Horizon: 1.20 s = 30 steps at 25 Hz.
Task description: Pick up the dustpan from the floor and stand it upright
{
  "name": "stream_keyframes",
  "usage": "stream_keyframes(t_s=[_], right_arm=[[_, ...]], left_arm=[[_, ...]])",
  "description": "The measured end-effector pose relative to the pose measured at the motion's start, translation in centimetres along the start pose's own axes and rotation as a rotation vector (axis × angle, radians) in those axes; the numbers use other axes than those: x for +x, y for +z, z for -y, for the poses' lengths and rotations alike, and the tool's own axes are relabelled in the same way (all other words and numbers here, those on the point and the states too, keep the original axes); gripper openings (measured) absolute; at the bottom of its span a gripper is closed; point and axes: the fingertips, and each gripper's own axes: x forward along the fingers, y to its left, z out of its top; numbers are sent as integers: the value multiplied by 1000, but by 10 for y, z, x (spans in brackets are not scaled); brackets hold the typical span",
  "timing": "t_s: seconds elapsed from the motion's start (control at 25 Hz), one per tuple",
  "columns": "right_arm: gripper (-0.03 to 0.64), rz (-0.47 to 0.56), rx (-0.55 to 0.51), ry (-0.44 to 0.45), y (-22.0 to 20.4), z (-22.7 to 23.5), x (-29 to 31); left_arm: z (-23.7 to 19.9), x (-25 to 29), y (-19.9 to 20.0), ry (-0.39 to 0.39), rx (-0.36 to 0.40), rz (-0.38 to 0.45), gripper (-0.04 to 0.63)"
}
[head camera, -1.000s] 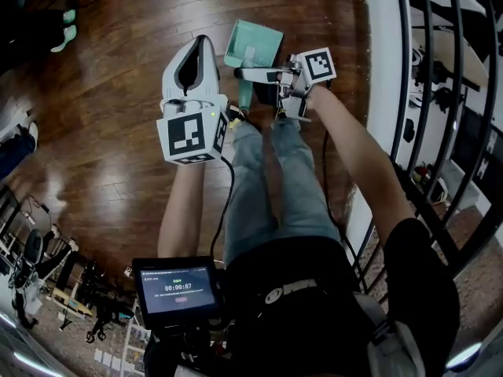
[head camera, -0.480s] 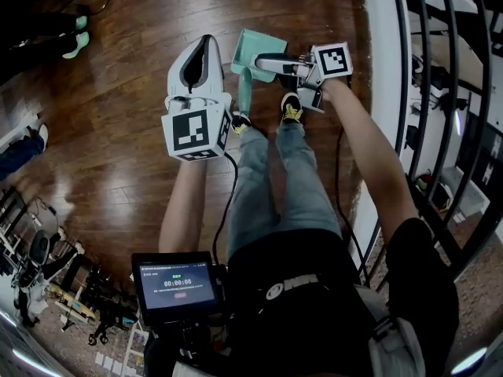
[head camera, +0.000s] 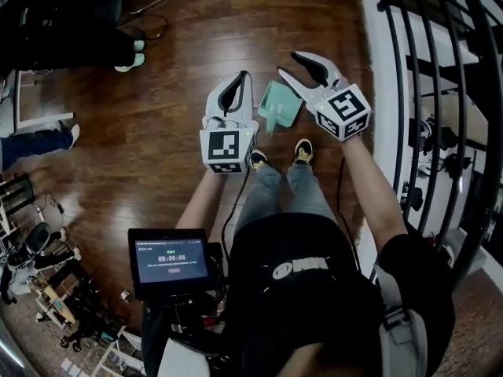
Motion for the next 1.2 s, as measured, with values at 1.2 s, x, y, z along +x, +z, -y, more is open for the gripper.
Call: stream_keyframes(t_s=[1.2], right_arm=[[3, 151, -134, 66, 45, -15, 17]], left_arm=[[-16, 28, 33, 116, -18, 90, 20]])
